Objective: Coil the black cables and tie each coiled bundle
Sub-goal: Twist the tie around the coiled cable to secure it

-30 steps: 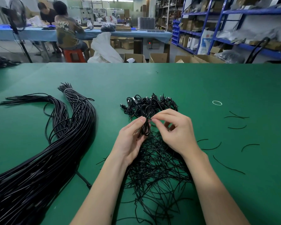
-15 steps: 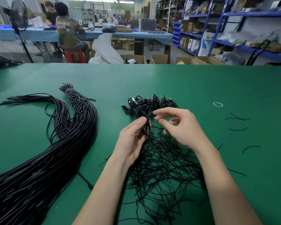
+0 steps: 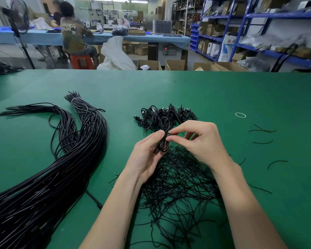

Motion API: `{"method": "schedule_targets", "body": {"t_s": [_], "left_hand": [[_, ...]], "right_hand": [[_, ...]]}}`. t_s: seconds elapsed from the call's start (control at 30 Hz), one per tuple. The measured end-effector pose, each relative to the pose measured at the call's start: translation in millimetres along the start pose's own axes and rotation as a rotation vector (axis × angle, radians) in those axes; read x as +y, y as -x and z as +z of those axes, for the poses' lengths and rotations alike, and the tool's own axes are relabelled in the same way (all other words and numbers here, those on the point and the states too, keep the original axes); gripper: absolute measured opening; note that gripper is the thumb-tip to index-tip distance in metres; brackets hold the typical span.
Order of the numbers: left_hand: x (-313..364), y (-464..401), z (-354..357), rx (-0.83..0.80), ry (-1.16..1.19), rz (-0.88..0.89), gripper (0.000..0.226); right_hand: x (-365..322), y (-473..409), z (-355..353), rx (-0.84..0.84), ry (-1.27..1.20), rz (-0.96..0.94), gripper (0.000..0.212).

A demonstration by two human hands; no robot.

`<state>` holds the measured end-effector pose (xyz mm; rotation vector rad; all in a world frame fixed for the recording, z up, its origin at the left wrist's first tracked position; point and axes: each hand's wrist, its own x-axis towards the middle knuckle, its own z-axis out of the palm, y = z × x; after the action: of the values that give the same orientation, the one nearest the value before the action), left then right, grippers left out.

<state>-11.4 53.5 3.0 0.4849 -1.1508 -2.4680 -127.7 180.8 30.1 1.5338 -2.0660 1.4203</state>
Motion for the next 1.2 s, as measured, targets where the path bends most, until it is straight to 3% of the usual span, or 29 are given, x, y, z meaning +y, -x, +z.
{"method": "schedule_targets", "body": {"t_s": [0.2,0.37,0.43,0.53,0.63,0.7,0.8,0.93,1.1,1.2], "left_hand": [[1,2,0,-0.056,-0.016,-0.012,0.012],[1,4,1,-0.06,0.001,0.025,0.017],[1,5,3,-0.034,0.044,0.049,0.023],[0,5,6,0.024,0.107,0.095,0.033],[1,6,5,0.039,0.119,0.112,0.023],[2,7,4,0.05,0.103,0.084,0.015],[4,5,2,0.074,0.158,0.043,0.016],[4,4,2,0.079,0.199,0.018,0.014],[3,4,1,0.086,0.164,0.006,0.014],[2,2,2,0.113,0.213,0.061,0.027]], "right_hand": [[-5,-2,1,0.034,-0.066,-0.073,0.011],[-10,-3,9,0.14,-0.058,-0.018,0.016],[-12,-2,18,0.189,-0.167,0.101,0.018],[-19,0,32,0.196,-0.516,0.479,0.026],[-26,-3,41,0.148,-0.887,0.796,0.029],[-26,-5,42,0.134,-0.782,0.75,0.026],[-22,-5,34,0.166,-0.322,0.374,0.007],[-11,-1,20,0.106,0.028,0.028,0.013],[-10,4,20,0.177,0.145,-0.029,0.008],[-16,-1,25,0.087,0.009,0.224,0.007]]}}
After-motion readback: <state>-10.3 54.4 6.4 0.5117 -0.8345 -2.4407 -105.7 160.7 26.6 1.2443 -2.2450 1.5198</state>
